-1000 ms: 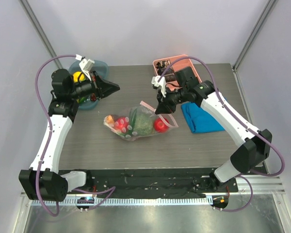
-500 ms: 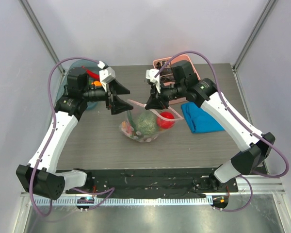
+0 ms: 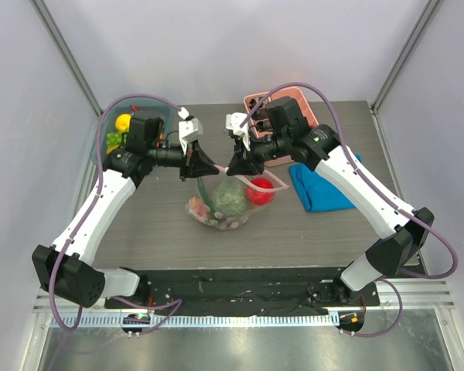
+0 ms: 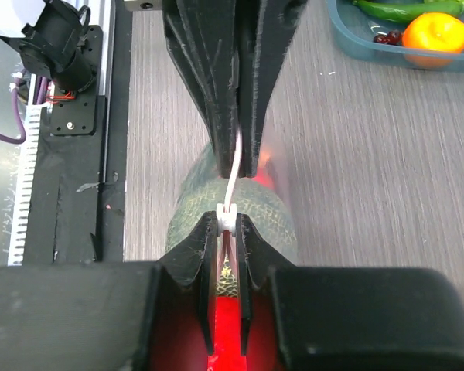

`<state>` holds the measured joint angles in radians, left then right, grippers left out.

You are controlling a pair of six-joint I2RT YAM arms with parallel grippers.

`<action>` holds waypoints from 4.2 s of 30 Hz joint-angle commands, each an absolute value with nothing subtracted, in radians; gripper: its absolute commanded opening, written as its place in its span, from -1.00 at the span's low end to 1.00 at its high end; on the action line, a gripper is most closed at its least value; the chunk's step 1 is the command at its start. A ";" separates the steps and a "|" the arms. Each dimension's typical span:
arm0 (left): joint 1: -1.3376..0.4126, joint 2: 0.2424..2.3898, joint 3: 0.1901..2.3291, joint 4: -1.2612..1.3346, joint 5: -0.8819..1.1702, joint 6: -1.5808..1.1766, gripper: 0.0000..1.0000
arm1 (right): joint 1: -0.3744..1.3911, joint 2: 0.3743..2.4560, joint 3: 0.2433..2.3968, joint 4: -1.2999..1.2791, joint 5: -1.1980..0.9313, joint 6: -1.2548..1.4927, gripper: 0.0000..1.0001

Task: Place the food in the zip-top bag and seal the zipper
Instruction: Zip the zipper food storage bag at the center of the board, then place the zipper food storage bag at the center of the board.

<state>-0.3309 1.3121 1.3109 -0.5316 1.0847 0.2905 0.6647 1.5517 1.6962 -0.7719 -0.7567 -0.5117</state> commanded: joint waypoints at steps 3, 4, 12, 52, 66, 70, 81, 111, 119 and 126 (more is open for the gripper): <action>-0.322 1.310 1.364 -0.571 1.078 0.301 -1.00 | 0.672 1.517 1.681 -0.729 -0.736 -0.545 -0.98; -0.313 1.310 1.358 -0.552 1.083 0.272 -1.00 | 0.670 1.513 1.663 -0.736 -0.727 -0.554 -0.98; -0.187 1.290 1.330 -0.437 1.126 0.112 -1.00 | 0.632 1.462 1.588 -0.781 -0.666 -0.578 -0.98; -0.153 1.328 1.361 -0.466 1.203 0.130 -0.99 | 0.554 1.531 1.776 -0.948 -0.686 -0.572 0.41; -0.225 1.338 1.370 -0.480 1.187 0.156 -0.99 | 0.650 1.641 1.858 -0.893 -0.614 -0.601 0.29; -0.239 1.341 1.373 -0.482 1.187 0.161 -0.99 | 0.675 1.643 1.832 -0.904 -0.604 -0.617 0.08; -0.222 1.342 1.341 -0.289 1.079 -0.094 -0.99 | 0.681 1.649 1.810 -0.853 -0.600 -0.344 -0.98; -0.471 1.143 1.282 -0.440 0.243 -0.005 0.40 | 0.661 1.710 1.631 -0.273 -0.055 1.359 -0.98; -0.569 1.256 1.316 -0.422 0.039 0.041 0.40 | 0.683 1.700 1.618 -0.268 -0.008 1.419 -0.98; -0.574 1.336 1.325 -0.370 -0.075 0.005 0.16 | 0.683 1.689 1.614 -0.264 -0.005 1.439 -0.97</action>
